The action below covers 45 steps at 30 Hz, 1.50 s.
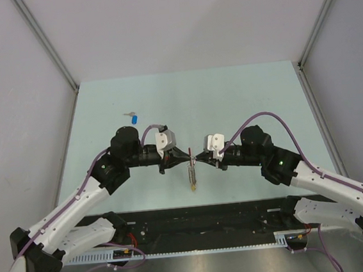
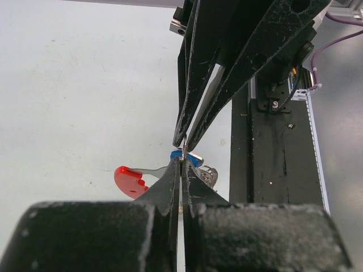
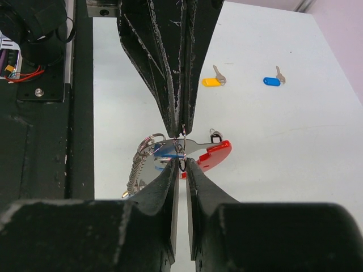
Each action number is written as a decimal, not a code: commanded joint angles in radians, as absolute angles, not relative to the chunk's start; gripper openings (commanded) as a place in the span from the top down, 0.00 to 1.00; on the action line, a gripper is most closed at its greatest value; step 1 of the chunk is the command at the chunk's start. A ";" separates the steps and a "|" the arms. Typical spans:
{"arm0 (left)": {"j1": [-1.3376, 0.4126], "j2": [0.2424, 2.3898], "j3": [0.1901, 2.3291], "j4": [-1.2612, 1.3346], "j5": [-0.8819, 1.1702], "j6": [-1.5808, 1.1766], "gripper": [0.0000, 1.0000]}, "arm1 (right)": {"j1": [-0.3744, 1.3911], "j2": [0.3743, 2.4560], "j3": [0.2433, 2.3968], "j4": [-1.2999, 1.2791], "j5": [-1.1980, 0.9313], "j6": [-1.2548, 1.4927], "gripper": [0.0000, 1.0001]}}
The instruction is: Put the keys on the keyring
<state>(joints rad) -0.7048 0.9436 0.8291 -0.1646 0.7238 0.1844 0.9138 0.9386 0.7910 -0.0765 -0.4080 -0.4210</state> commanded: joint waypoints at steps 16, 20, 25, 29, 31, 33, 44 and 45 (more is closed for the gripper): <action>-0.706 0.907 0.858 -0.164 0.759 0.236 0.99 | 0.851 0.923 0.799 -0.075 -0.531 -0.420 0.70; -0.706 0.900 0.851 -0.158 0.775 0.245 1.00 | 0.802 0.925 0.799 -0.072 -0.635 -0.402 0.70; -0.706 0.897 0.847 -0.153 0.796 0.249 0.99 | 0.773 0.945 0.801 -0.055 -0.707 -0.387 0.71; -0.706 0.897 0.845 -0.147 0.796 0.247 0.99 | 0.769 0.948 0.801 -0.040 -0.753 -0.380 0.71; -0.706 0.900 0.845 -0.146 0.798 0.245 1.00 | 0.770 0.953 0.801 -0.035 -0.761 -0.380 0.72; -0.706 0.903 0.845 -0.144 0.802 0.244 1.00 | 0.769 0.959 0.801 -0.026 -0.762 -0.376 0.73; -0.706 0.903 0.844 -0.137 0.813 0.238 0.99 | 0.770 0.980 0.801 -0.011 -0.762 -0.364 0.82; -0.706 0.904 0.844 -0.137 0.813 0.239 1.00 | 0.770 0.983 0.801 -0.011 -0.764 -0.362 0.84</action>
<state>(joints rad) -0.7048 0.9215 0.8288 -0.1955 0.7662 0.2195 0.7719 0.9760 0.7910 -0.0536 -0.7448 -0.3737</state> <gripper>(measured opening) 0.007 0.191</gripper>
